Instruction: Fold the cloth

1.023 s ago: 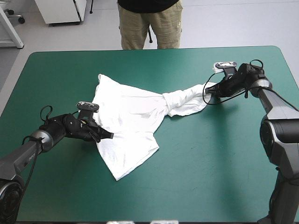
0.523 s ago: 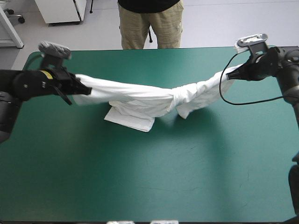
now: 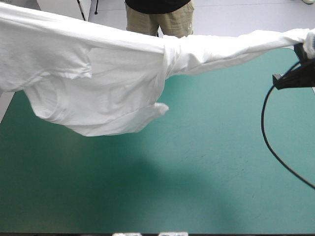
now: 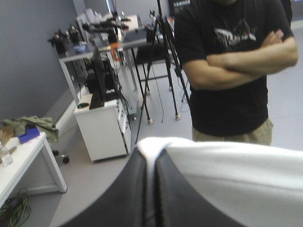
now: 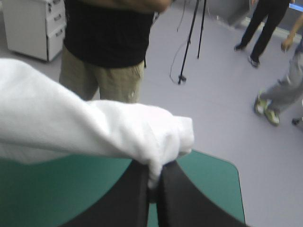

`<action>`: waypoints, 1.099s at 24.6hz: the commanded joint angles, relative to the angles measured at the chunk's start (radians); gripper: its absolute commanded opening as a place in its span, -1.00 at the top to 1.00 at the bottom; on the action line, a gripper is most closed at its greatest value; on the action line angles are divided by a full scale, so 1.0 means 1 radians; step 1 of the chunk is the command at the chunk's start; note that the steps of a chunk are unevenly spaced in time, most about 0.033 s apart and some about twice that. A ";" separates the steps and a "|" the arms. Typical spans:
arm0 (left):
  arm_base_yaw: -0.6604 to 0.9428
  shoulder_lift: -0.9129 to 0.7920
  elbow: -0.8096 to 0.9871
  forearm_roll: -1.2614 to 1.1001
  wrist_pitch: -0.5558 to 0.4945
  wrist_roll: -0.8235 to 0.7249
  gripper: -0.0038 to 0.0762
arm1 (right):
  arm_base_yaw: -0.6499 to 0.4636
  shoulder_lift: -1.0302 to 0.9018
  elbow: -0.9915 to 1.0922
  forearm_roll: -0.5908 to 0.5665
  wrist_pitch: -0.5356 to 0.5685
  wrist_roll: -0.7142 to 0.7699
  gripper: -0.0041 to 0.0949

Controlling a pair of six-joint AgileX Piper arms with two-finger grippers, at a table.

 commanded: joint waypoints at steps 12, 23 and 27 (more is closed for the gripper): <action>-0.003 -0.020 0.122 0.031 0.058 0.016 0.93 | -0.006 -0.152 0.002 0.095 0.146 -0.023 0.92; -0.003 0.191 0.974 -0.097 -0.553 -0.030 0.93 | -0.006 0.119 0.503 0.151 -0.118 -0.029 0.93; -0.003 0.332 0.974 -0.097 -0.769 -0.103 0.93 | -0.006 0.307 0.509 0.135 -0.346 -0.029 0.93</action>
